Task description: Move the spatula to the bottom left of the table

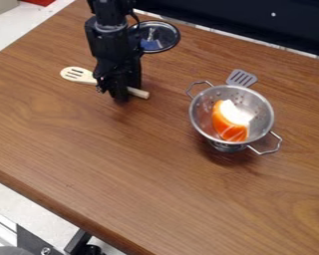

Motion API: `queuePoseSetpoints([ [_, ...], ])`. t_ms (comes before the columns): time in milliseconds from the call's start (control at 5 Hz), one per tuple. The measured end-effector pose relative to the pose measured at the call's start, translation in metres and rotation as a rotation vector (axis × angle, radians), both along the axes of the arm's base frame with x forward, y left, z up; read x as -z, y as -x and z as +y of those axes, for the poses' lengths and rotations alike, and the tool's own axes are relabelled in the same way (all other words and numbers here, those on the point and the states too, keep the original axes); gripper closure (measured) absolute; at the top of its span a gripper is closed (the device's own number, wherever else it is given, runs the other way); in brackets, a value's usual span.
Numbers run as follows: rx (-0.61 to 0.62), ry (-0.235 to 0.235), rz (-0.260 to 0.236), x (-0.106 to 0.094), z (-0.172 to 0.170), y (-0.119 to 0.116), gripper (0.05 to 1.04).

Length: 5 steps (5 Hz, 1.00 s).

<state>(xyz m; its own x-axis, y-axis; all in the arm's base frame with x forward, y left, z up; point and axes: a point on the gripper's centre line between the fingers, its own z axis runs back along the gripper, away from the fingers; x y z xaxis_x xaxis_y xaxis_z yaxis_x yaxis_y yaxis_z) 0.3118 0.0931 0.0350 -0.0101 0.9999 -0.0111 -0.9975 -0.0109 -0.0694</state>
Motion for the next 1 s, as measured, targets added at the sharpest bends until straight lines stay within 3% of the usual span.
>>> queuePoseSetpoints([
  [200, -0.017, 0.002, 0.003, 0.001, 0.001, 0.0, 0.91],
  [400, 0.007, -0.003, 0.007, 0.001, 0.001, 0.001, 1.001],
  [600, 0.038, 0.014, 0.032, -0.002, 0.003, 0.008, 1.005],
  [1000, 0.161, 0.011, 0.02, -0.024, 0.002, 0.031, 1.006],
])
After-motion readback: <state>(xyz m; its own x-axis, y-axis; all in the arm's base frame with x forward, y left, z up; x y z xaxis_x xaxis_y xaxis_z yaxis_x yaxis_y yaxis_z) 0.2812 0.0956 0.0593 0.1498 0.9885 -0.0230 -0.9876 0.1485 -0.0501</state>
